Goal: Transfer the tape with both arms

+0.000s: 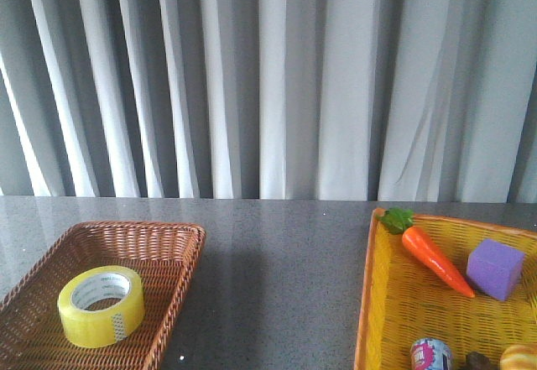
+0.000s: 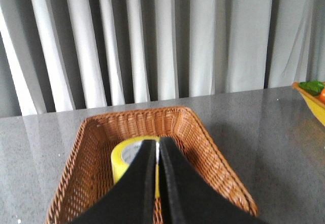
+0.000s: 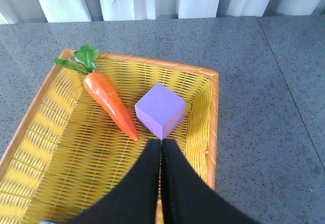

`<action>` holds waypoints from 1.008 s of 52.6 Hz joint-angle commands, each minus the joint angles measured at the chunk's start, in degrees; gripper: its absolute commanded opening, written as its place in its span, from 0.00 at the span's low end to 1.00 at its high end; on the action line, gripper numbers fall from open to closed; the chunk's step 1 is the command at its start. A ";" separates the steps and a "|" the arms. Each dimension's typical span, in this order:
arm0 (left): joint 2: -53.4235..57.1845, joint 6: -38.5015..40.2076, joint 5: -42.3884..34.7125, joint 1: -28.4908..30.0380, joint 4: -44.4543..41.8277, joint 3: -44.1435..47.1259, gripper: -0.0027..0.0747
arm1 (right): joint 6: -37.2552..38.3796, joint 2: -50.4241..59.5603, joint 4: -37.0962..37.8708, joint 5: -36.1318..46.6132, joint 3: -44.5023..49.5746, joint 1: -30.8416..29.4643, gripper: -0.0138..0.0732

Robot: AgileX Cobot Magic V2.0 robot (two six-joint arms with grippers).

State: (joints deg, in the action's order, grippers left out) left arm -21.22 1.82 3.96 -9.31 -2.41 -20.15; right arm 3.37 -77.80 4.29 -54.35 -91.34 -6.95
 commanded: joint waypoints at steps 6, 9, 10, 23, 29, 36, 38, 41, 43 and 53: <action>11.56 0.52 -9.20 -0.24 0.06 15.24 0.03 | -0.63 1.69 0.29 3.26 -1.37 -0.40 0.15; 14.72 0.67 -9.28 0.58 0.13 18.23 0.03 | -0.63 1.69 0.29 3.26 -1.37 -0.40 0.15; 15.88 0.70 -9.34 1.08 0.18 19.24 0.03 | -0.63 1.69 0.29 3.26 -1.37 -0.40 0.15; 22.81 1.52 -2.73 7.69 0.04 20.40 0.03 | -0.63 1.69 0.29 3.26 -1.37 -0.40 0.15; 22.86 1.57 -2.66 9.85 0.10 20.40 0.03 | -0.63 1.69 0.29 3.26 -1.37 -0.40 0.15; 22.86 2.08 -2.72 12.28 0.14 20.40 0.03 | -0.63 1.69 0.29 3.27 -1.37 -0.40 0.15; 22.86 2.08 -2.72 12.68 0.14 20.40 0.03 | -0.63 1.69 0.29 3.27 -1.37 -0.40 0.15; 22.86 2.08 -2.72 12.68 0.14 20.40 0.03 | -0.63 1.69 0.29 3.27 -1.37 -0.40 0.15; 22.86 2.08 -2.72 12.68 0.14 20.40 0.03 | -0.63 1.69 0.29 3.27 -1.37 -0.40 0.15; 22.81 2.08 -2.77 12.69 0.09 20.33 0.03 | -0.63 1.69 0.29 3.27 -1.37 -0.40 0.15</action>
State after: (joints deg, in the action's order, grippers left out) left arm 0.63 3.22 5.29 3.34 -2.42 1.48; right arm 3.37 -77.80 4.29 -54.36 -91.34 -6.95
